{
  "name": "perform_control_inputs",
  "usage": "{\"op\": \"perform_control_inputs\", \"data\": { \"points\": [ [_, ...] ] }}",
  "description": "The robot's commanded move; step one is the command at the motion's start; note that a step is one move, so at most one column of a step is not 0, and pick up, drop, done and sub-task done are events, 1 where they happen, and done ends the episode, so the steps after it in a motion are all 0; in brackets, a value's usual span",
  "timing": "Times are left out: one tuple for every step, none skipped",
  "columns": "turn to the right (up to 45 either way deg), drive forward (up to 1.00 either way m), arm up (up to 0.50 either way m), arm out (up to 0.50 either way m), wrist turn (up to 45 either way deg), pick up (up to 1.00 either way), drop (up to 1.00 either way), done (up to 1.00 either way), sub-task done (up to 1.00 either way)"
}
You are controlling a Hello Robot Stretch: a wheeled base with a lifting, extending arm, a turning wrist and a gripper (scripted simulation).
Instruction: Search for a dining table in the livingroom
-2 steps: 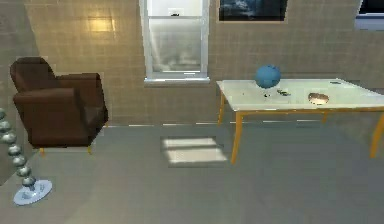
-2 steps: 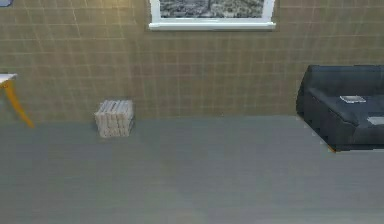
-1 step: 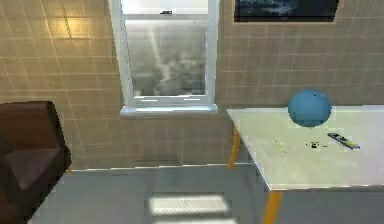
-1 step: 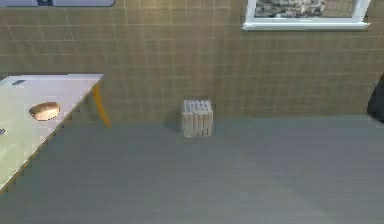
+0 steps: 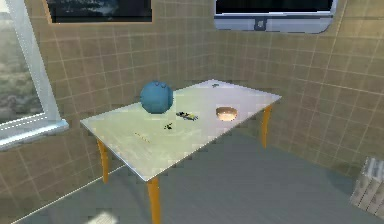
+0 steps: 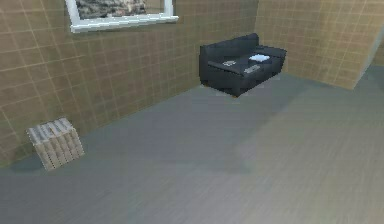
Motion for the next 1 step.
{"op": "perform_control_inputs", "data": {
  "points": [
    [0.0, 0.00, 0.00, 0.00, 0.0, 0.00, 0.00, 1.00, 0.00]
  ]
}}
